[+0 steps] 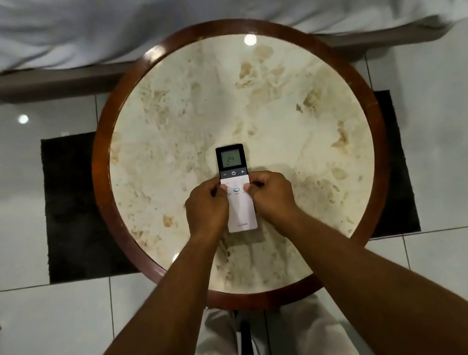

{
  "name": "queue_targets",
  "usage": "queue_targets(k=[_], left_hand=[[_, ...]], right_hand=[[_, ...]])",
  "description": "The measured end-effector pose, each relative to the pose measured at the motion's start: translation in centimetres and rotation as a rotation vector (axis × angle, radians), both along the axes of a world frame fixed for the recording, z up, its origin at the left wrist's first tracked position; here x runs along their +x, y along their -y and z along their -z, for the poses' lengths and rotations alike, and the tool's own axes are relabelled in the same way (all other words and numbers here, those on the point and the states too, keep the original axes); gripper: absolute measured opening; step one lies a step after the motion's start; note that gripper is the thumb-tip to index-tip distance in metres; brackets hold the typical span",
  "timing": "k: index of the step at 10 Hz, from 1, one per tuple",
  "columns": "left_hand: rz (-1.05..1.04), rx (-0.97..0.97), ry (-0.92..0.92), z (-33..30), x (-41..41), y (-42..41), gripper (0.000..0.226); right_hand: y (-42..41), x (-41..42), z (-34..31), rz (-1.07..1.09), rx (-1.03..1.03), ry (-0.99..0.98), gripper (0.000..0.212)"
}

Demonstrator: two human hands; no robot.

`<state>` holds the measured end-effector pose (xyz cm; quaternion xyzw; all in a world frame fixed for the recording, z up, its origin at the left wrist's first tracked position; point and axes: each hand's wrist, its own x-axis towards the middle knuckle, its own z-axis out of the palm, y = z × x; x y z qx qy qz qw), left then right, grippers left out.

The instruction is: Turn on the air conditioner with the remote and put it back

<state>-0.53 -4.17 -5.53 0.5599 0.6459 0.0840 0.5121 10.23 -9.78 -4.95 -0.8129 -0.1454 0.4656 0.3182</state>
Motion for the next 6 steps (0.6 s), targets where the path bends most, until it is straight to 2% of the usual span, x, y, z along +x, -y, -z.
queue_targets(k=[3, 4, 5, 6], left_hand=[[0.100, 0.128, -0.108, 0.6, 0.7, 0.4, 0.025], [0.160, 0.080, -0.080, -0.3, 0.6, 0.2, 0.021], [0.219, 0.100, -0.114, -1.3, 0.4, -0.2, 0.018], [0.361, 0.143, -0.293, -4.9, -0.6, -1.3, 0.046]], right_hand=[[-0.1, -0.3, 0.7, -0.164, 0.008, 0.201, 0.028], [0.0, -0.2, 0.2, -0.184, -0.010, 0.225, 0.019], [-0.1, 0.0, -0.6, -0.163, -0.014, 0.231, 0.020], [-0.3, 1.1, -4.0, -0.210, -0.063, 0.235, 0.042]])
